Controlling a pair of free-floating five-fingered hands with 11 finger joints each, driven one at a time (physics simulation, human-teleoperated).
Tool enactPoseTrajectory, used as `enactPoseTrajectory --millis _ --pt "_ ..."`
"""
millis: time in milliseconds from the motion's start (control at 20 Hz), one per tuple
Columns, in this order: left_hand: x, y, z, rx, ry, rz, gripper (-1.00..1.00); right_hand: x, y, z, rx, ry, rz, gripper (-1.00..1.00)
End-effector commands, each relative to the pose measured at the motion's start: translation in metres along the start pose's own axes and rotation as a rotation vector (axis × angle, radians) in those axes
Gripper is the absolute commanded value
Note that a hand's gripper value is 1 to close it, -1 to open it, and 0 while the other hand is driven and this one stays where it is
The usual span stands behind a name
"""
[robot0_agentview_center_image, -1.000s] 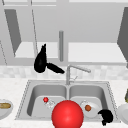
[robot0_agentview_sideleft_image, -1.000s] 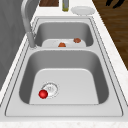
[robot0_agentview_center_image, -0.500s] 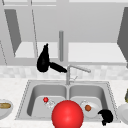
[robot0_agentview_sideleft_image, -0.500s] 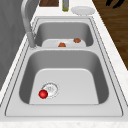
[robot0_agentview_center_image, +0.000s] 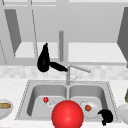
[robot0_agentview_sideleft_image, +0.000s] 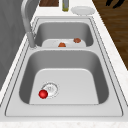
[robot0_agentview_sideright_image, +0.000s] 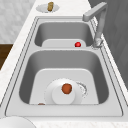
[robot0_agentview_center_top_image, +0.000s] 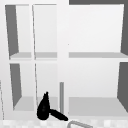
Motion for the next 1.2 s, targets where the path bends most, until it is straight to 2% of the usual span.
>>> enactPoseTrajectory --millis 0,150,350,500,600,650,700,750,800,900,950,1000,1050,1150 --pt "0.001 -0.003 0.007 0.079 0.067 -0.086 -1.0 0.0 0.0 0.0 0.0 0.0 0.0 0.0" --pt "0.001 -0.008 0.016 0.061 0.077 -0.121 -1.0 0.0 0.0 0.0 0.0 0.0 0.0 0.0" --pt "0.002 -0.011 0.023 0.038 0.074 -0.19 -1.0 0.0 0.0 0.0 0.0 0.0 0.0 0.0" --pt "0.003 -0.014 0.029 0.035 0.078 -0.236 -1.0 0.0 0.0 0.0 0.0 0.0 0.0 0.0" --pt "0.004 -0.018 0.034 0.017 0.072 -0.264 -1.0 0.0 0.0 0.0 0.0 0.0 0.0 0.0" --pt "0.006 -0.026 0.032 -0.004 0.055 -0.263 -1.0 0.0 0.0 0.0 0.0 0.0 0.0 0.0" --pt "0.007 -0.03 0.03 -0.009 0.045 -0.263 -1.0 0.0 0.0 0.0 0.0 0.0 0.0 0.0" --pt "0.003 -0.029 0.033 -0.002 0.028 -0.236 -1.0 0.0 0.0 0.0 0.0 0.0 0.0 0.0" --pt "0.006 -0.027 0.036 0.012 0.024 -0.225 -1.0 0.0 0.0 0.0 0.0 0.0 0.0 0.0" --pt "0.013 -0.025 0.032 0.011 -0.002 -0.222 -1.0 0.0 0.0 0.0 0.0 0.0 0.0 0.0" --pt "0.022 -0.028 0.029 0.013 -0.031 -0.223 -1.0 0.0 0.0 0.0 0.0 0.0 0.0 0.0" --pt "0.012 -0.034 0.029 0.008 0.0 -0.183 -1.0 0.0 0.0 0.0 0.0 0.0 0.0 0.0" --pt "0.012 -0.039 0.026 0.013 -0.002 -0.176 -1.0 0.0 0.0 0.0 0.0 0.0 0.0 0.0" --pt "-0.007 -0.05 0.016 0.005 0.021 -0.199 -1.0 0.0 0.0 0.0 0.0 0.0 0.0 0.0"
